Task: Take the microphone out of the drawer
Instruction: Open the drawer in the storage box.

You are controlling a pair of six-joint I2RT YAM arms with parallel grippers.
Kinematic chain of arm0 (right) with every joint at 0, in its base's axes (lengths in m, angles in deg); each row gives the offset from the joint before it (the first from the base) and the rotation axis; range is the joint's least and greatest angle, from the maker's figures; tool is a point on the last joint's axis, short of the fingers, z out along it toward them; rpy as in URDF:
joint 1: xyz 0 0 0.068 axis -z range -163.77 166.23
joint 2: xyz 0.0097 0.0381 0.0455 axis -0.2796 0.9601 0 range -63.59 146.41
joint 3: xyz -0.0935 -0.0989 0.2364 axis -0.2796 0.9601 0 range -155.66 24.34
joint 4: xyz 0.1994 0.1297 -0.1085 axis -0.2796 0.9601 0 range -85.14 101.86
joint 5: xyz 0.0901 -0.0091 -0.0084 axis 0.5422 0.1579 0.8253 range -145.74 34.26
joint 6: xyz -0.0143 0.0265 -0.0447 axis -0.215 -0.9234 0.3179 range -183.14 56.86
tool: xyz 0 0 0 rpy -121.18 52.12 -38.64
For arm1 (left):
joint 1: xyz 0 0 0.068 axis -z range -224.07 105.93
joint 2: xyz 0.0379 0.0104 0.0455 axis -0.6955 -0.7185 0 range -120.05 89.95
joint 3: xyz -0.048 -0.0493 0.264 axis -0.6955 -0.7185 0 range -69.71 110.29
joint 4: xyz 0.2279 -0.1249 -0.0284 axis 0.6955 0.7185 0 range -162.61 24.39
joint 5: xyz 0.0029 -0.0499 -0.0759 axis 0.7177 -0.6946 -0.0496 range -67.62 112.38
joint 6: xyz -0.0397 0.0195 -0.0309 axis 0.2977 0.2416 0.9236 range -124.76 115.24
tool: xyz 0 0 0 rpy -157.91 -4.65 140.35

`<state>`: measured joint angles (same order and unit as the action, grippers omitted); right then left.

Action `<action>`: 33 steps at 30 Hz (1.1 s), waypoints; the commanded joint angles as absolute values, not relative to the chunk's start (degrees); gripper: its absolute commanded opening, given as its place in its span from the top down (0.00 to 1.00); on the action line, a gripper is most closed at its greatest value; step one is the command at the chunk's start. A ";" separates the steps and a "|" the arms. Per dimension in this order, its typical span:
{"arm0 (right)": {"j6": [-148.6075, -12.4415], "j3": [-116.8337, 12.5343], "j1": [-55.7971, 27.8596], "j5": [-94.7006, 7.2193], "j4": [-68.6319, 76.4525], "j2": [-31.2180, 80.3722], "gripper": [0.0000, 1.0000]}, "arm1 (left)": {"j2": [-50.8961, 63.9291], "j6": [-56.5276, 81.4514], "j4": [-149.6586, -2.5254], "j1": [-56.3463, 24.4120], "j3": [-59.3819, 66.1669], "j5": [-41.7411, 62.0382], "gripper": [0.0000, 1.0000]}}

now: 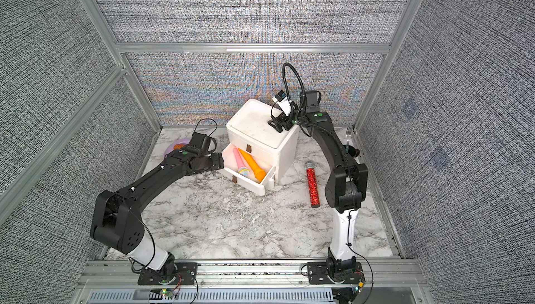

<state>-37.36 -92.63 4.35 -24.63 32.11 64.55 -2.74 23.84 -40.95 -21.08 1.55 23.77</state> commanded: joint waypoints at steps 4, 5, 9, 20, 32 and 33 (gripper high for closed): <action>-40.36 -91.59 4.63 -26.82 47.81 67.11 0.02 | -0.96 22.07 -25.59 -21.32 -0.81 26.61 0.23; -40.37 -91.72 4.61 -26.78 47.84 67.32 0.02 | -0.77 21.80 -24.92 -21.48 -0.72 27.22 0.24; -40.31 -91.76 4.70 -26.82 48.02 67.44 0.02 | 0.27 21.52 -24.01 -22.48 -1.22 29.18 0.23; -40.43 -91.86 4.68 -26.77 48.14 67.46 0.02 | 5.66 18.81 -29.18 -22.98 0.03 23.95 0.17; -41.40 -91.96 4.12 -29.34 46.23 63.85 0.02 | 10.60 15.18 -25.54 -23.15 3.86 22.32 0.07; -41.48 -91.82 4.02 -29.42 45.81 62.68 0.02 | 10.74 15.21 -26.14 -23.15 3.70 21.89 0.07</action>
